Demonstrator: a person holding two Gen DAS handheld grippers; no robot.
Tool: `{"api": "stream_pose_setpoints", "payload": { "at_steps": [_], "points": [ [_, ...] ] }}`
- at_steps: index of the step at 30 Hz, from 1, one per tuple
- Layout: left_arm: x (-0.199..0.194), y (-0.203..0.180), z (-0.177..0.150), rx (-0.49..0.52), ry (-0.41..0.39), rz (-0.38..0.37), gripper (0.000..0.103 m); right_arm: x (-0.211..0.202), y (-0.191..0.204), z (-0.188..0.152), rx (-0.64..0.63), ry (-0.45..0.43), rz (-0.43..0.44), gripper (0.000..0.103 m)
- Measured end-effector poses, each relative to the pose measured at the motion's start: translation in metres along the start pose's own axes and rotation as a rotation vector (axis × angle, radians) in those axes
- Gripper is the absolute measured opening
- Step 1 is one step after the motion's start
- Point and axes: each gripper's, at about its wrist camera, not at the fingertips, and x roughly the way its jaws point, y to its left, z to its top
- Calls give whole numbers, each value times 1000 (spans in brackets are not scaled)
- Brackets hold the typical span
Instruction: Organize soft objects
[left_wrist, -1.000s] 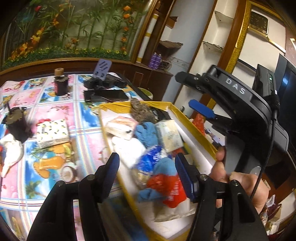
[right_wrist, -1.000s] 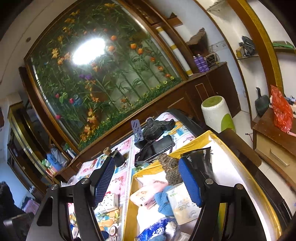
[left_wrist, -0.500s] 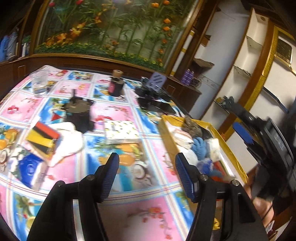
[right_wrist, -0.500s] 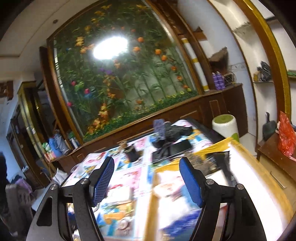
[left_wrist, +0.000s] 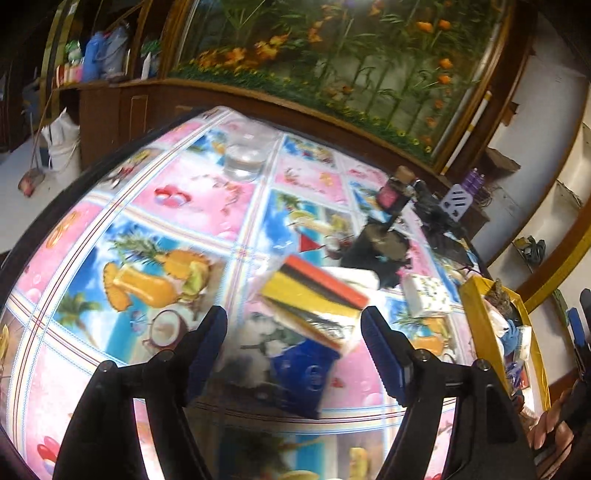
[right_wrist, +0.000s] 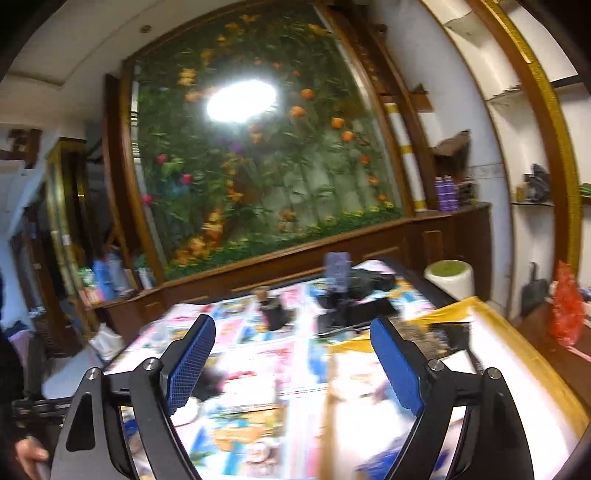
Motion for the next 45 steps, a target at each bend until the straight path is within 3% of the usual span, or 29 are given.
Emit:
{"api": "stream_pose_setpoints", "payload": {
  "at_steps": [5, 7, 15, 20, 23, 28, 29, 30, 37, 40, 45],
  "points": [
    [5, 11, -1, 1, 40, 18, 78, -12, -48, 13, 88, -71, -127, 89],
    [5, 13, -3, 8, 53, 23, 88, -18, -55, 14, 115, -93, -136, 89],
    [27, -1, -12, 106, 143, 76, 89, -32, -33, 13, 26, -135, -73, 89],
    [19, -27, -23, 249, 141, -22, 89, -36, -20, 9, -3, -138, -23, 91],
    [22, -36, -28, 303, 143, 26, 89, -36, -11, 6, -30, -126, -3, 91],
    [37, -33, -32, 308, 193, 91, 89, -31, 11, 0, -104, -100, 32, 92],
    [39, -34, -34, 318, 195, 108, 86, -29, 14, -2, -112, -84, 46, 92],
    [40, -35, -35, 326, 199, 118, 74, -25, 18, -3, -114, -61, 62, 93],
    [25, -28, -27, 290, 117, 108, 74, 44, 63, -26, -107, 295, 146, 94],
    [14, -27, -23, 272, 62, 82, 74, 91, 75, -39, -55, 468, 105, 94],
    [8, -30, -21, 274, 41, 51, 74, 151, 86, -58, -98, 601, 6, 94]
  ]
}}
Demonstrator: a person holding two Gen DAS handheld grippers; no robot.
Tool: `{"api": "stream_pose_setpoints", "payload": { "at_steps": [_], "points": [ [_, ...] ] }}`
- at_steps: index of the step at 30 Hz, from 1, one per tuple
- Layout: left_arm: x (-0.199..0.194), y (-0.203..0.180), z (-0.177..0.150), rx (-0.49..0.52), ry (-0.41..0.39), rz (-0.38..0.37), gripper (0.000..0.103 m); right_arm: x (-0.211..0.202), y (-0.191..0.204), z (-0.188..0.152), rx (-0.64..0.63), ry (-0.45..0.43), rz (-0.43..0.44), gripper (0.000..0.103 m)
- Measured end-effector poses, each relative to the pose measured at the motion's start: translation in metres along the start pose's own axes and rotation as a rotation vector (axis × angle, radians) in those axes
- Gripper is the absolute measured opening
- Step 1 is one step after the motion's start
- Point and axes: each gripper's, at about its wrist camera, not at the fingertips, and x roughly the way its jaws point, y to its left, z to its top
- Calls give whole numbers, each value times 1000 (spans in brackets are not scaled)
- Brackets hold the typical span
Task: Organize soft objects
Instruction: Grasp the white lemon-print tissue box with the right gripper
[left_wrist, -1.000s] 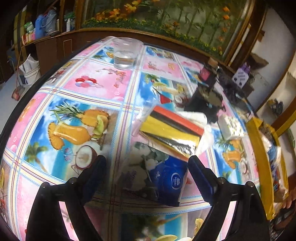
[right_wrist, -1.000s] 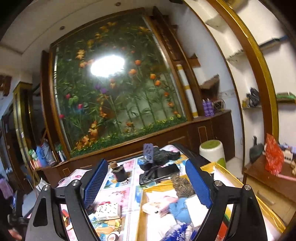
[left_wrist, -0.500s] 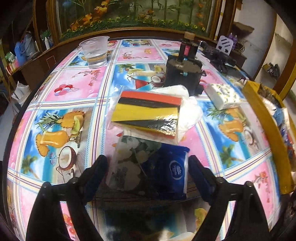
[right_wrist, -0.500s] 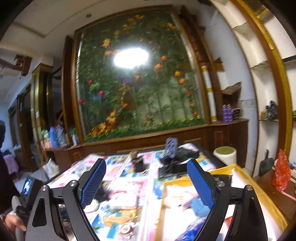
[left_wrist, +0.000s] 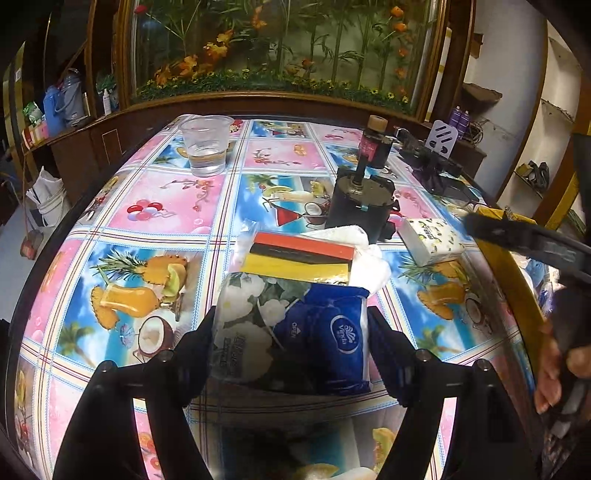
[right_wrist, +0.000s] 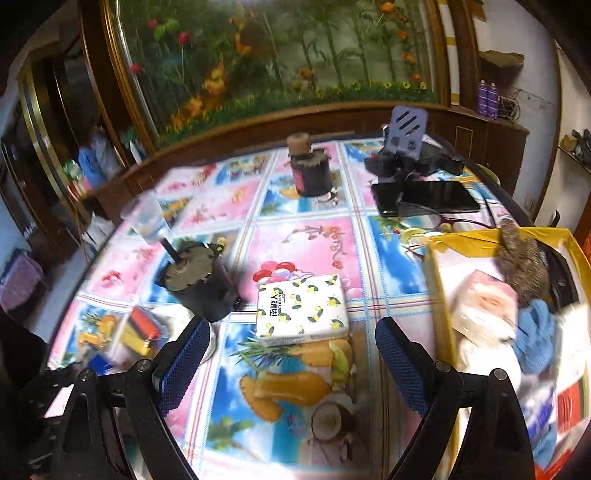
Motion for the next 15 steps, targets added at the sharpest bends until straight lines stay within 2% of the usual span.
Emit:
{"api": "stream_pose_setpoints", "payload": {
  "at_steps": [8, 12, 13, 15],
  "points": [
    [-2, -5, 0, 10, -5, -22, 75, 52, -1, 5, -46, 86, -56, 94],
    [-3, -6, 0, 12, -9, -21, 75, 66, 7, 2, -104, 98, -96, 93],
    [-3, -5, 0, 12, -7, -20, 75, 66, 7, 1, -111, 95, -101, 90],
    [-2, -6, -1, 14, -5, -16, 75, 64, 5, 0, -114, 97, -103, 76]
  ]
}}
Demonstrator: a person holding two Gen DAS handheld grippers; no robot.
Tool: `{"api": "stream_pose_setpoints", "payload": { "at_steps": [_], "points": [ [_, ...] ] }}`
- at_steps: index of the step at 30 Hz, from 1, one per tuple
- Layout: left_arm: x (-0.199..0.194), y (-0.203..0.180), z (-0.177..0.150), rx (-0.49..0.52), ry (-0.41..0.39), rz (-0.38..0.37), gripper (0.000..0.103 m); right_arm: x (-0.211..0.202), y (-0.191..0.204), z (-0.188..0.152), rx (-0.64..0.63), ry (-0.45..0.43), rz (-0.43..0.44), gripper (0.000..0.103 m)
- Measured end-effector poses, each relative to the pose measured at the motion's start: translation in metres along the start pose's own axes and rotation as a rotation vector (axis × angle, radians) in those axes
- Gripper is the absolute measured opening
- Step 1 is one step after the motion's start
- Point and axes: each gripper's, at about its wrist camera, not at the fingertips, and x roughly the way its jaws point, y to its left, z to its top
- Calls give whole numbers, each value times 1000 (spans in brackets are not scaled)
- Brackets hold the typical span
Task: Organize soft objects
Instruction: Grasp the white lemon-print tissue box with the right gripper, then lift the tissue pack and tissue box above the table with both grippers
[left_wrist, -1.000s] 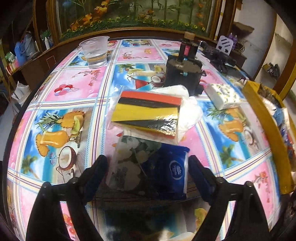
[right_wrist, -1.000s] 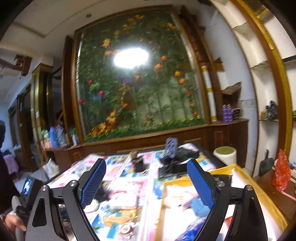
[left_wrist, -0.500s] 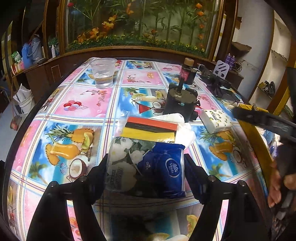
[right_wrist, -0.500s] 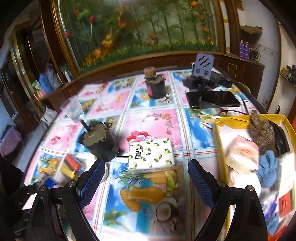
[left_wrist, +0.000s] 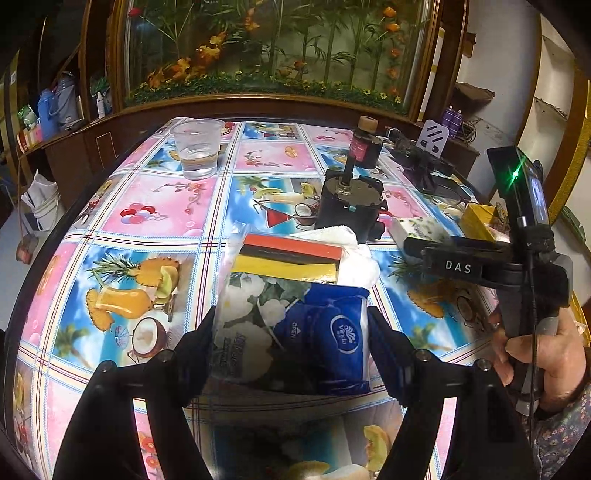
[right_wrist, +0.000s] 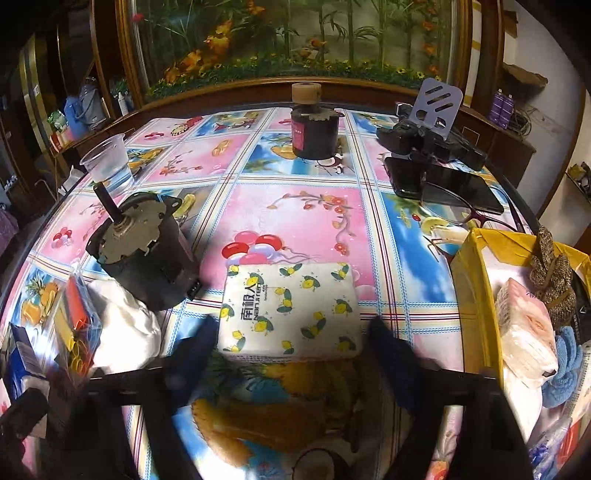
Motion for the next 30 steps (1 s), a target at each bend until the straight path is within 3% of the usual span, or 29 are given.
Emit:
{"api": "stream_pose_setpoints", "payload": {
  "at_steps": [6, 14, 30],
  "points": [
    [1, 0, 0, 5, -4, 8, 75, -29, -2, -3, 27, -77, 25, 76],
    [-5, -2, 1, 8, -42, 8, 74, -68, 1, -21, 55, -169, 141, 76],
    [-12, -2, 4, 9, -96, 32, 75, -84, 15, -42, 26, -179, 214, 76]
  ]
}}
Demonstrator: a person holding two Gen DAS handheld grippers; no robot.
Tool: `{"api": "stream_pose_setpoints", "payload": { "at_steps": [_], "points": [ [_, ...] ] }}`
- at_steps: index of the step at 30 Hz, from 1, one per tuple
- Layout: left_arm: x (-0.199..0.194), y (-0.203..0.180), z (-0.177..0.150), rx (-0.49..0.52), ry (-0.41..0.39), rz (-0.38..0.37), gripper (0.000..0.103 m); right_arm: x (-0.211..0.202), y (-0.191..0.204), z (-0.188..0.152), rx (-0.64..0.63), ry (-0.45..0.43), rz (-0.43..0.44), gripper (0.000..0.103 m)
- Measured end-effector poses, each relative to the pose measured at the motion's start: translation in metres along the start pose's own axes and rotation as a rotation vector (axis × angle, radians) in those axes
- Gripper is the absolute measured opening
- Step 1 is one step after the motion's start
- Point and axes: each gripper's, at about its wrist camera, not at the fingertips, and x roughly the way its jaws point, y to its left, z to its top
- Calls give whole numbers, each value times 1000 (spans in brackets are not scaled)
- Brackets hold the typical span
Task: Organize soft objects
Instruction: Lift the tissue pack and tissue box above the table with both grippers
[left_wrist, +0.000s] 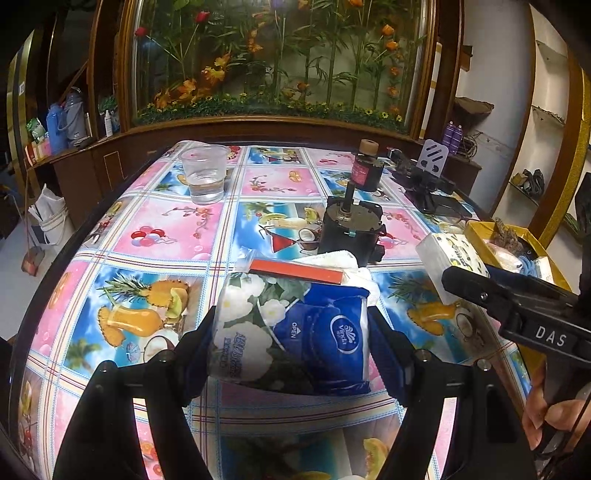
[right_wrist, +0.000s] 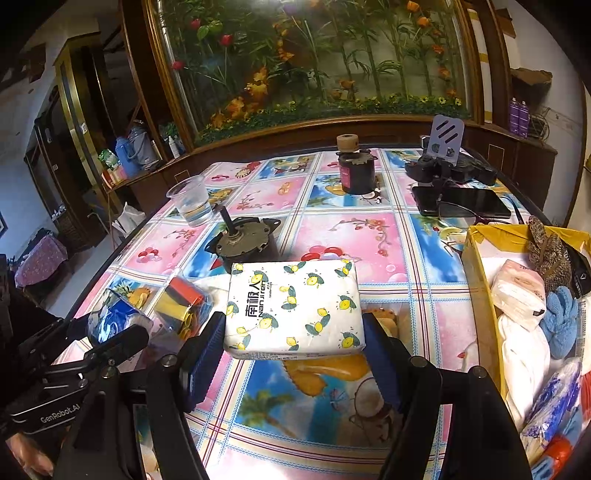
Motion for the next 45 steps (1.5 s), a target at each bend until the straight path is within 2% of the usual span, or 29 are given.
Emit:
{"api": "stream_pose_setpoints", "payload": {
  "at_steps": [16, 23, 35, 45],
  "points": [
    [-17, -11, 0, 73, -141, 167, 75, -20, 8, -2, -45, -94, 4, 77],
    [-20, -19, -2, 119, -181, 215, 75, -23, 4, -3, -30, -104, -1, 77],
    [-22, -21, -3, 139, -200, 241, 75, -24, 3, -3, -28, -106, -2, 77],
    [-27, -16, -1, 109, -211, 223, 75, -29, -3, -4, -4, -140, -28, 77]
  ]
}}
